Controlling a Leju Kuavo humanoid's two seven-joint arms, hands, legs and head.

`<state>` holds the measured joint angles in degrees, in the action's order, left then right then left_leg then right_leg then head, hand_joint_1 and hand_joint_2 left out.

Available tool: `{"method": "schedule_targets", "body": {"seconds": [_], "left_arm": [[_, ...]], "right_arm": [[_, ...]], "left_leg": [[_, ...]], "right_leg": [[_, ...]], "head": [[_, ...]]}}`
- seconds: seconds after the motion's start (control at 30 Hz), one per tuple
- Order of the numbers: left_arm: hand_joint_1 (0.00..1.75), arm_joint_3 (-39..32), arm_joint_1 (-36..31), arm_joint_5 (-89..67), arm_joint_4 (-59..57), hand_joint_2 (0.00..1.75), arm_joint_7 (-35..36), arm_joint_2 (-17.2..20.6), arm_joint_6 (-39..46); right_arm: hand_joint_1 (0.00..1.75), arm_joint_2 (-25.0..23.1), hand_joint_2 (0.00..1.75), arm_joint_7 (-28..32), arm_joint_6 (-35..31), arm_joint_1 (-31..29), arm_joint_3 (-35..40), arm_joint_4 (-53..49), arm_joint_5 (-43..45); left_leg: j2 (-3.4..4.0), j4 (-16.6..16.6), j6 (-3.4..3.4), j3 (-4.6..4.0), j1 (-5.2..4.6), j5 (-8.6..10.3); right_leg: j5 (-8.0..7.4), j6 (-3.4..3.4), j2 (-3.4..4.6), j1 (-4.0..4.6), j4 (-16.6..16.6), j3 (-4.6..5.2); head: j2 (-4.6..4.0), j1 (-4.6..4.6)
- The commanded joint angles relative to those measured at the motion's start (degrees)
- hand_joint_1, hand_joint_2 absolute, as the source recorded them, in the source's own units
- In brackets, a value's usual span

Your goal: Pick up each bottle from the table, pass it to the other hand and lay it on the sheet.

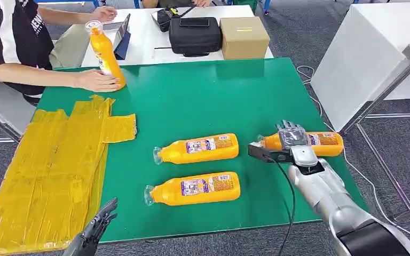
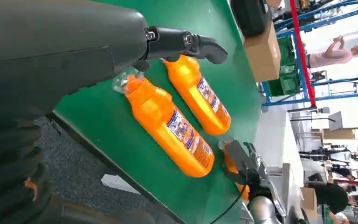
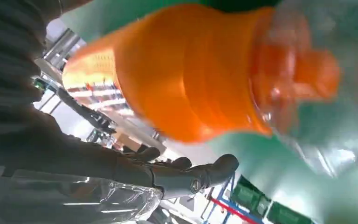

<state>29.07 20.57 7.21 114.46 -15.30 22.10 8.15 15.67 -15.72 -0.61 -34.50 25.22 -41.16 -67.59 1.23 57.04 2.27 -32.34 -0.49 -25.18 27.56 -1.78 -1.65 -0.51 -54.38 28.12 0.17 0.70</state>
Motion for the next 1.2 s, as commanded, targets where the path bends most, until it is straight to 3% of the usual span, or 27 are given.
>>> {"method": "schedule_targets", "body": {"seconds": [0.03,0.2,0.33,0.37,0.4,0.8,1.03,1.2], "left_arm": [[0.00,-0.2,-1.8,0.2,-4.2,1.75,1.0,-1.1,-0.6],[0.00,1.0,-1.7,-0.3,-3.6,1.75,1.9,-2.7,-0.3],[0.00,3.6,-3.8,-0.1,-5.2,1.75,1.7,-1.6,0.7],[0.00,3.6,-4.4,0.4,-6.1,1.75,1.3,-1.4,0.6],[0.00,3.7,-4.7,0.6,-6.5,1.75,1.0,-1.3,0.4],[0.00,3.9,-5.6,1.7,-8.2,1.75,0.2,-1.3,-0.6],[0.00,4.4,-5.4,2.0,-7.8,1.75,0.5,-0.1,0.2],[0.00,4.6,-5.1,3.3,-8.1,1.75,-0.7,1.2,0.9]], "right_arm": [[0.00,-0.2,1.75,2.0,4.1,-1.5,-4.9,6.5,4.1],[0.00,1.8,1.75,1.6,7.4,-1.7,-6.1,5.6,5.7],[0.00,2.8,1.75,2.3,9.6,-1.3,-7.6,8.9,7.7],[0.70,3.1,1.75,2.7,9.9,-1.2,-7.5,9.9,7.9],[1.71,3.3,1.75,3.4,10.6,-1.1,-7.6,10.8,8.4],[1.75,4.2,1.75,7.0,16.8,-0.2,-4.4,12.3,10.4],[1.75,2.5,1.75,12.3,15.5,4.3,-3.9,1.1,18.7],[1.75,1.8,1.75,11.4,16.0,5.4,-3.1,-2.7,20.8]], "left_leg": [[-0.16,-0.1,-0.15,0.14,0.05,0.02],[-0.13,-0.1,-0.09,0.10,0.02,0.02],[-0.16,-0.1,-0.11,0.16,0.03,0.01],[-0.37,-0.1,-0.15,0.19,0.04,0.06],[-0.25,-0.1,-0.11,0.19,0.02,0.03],[-0.22,-0.1,-0.07,0.63,0.05,0.00],[-0.34,-0.2,-0.20,0.67,0.15,0.03],[-0.10,-0.2,-0.20,0.63,0.16,-0.02]], "right_leg": [[-0.01,0.06,0.05,0.02,0.1,-0.16],[-0.01,0.03,0.01,0.00,0.1,-0.13],[-0.01,0.03,0.01,0.00,0.1,-0.21],[-0.01,0.05,-0.13,0.00,0.2,-0.30],[-0.01,0.03,-0.08,-0.01,0.2,-0.24],[0.01,0.05,-0.11,0.01,0.2,-0.10],[-0.05,0.12,-0.05,0.10,0.4,-0.19],[-0.04,0.13,0.15,0.12,0.2,-0.67]], "head": [[0.00,0.00],[0.00,0.00],[0.00,0.00],[0.00,0.00],[0.00,0.02],[0.00,0.00],[0.00,0.02],[0.00,0.04]]}}
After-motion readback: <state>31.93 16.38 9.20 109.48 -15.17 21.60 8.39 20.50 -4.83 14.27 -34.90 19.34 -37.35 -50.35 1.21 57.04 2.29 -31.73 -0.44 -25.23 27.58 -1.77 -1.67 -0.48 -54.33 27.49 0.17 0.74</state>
